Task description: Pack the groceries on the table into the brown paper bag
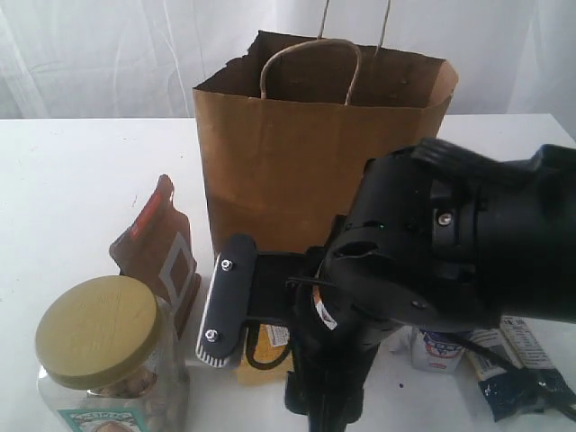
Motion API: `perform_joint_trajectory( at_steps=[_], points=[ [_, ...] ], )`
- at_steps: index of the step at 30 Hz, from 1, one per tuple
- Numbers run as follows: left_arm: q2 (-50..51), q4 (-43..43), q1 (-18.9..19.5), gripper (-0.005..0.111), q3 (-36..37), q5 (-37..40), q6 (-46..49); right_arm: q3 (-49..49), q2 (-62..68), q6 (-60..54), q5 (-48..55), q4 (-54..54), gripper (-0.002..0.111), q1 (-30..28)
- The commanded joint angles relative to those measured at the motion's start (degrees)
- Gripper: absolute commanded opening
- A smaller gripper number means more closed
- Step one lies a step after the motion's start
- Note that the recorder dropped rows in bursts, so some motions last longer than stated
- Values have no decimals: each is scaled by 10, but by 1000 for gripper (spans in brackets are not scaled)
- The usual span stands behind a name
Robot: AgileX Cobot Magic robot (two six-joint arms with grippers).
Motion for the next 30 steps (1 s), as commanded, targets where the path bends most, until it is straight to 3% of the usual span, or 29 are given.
perform_joint_trajectory(
  at_steps=[1, 7, 20, 25, 30],
  points=[
    [-2, 0, 1, 0, 2, -2, 0, 1, 1, 36, -50, 40, 75, -1],
    [-2, 0, 1, 0, 2, -2, 0, 1, 1, 60, -99, 70, 91, -1],
    [-2, 0, 1, 0, 2, -2, 0, 0, 7, 128, -60, 183, 90, -1],
    [-2, 0, 1, 0, 2, -2, 0, -30, 33, -41, 9, 163, 90, -1],
    [-2, 0, 1, 0, 2, -2, 0, -73, 72, -250, -54, 127, 90, -1]
  ],
)
